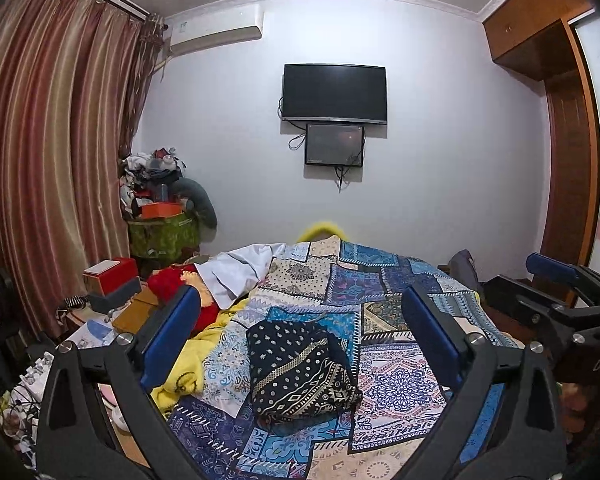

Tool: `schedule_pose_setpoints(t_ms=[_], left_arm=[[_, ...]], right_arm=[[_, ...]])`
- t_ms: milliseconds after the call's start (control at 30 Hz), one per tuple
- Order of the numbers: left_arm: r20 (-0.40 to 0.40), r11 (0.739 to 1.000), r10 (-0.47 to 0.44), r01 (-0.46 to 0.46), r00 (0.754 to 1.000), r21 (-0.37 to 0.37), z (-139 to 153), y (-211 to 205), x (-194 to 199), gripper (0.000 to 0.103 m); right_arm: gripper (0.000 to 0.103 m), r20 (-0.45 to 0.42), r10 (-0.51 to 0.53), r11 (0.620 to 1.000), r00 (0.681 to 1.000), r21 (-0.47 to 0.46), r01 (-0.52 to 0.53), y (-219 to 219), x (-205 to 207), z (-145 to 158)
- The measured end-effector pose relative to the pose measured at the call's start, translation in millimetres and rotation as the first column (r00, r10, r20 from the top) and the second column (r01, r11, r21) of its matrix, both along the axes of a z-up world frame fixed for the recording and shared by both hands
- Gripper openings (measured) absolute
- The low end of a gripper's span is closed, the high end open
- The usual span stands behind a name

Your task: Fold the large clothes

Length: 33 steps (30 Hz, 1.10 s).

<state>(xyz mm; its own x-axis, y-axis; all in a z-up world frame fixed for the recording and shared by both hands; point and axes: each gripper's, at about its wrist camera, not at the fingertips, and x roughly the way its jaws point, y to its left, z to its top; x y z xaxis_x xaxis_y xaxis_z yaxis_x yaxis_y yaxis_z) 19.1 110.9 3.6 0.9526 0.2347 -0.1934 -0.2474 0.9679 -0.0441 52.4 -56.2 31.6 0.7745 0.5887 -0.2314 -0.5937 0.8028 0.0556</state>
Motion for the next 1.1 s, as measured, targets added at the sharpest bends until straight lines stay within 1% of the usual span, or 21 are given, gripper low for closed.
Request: schedule_pose_setpoints(t_ms=[1100], left_arm=[[-0.015, 1.0, -0.002, 0.002, 1.0, -0.021, -5.9, 5.9, 4.0, 0.102]], right_arm=[[0.103, -0.051, 0.007, 1.0, 0.999, 0.018, -0.006, 1.1, 0.6, -4.6]])
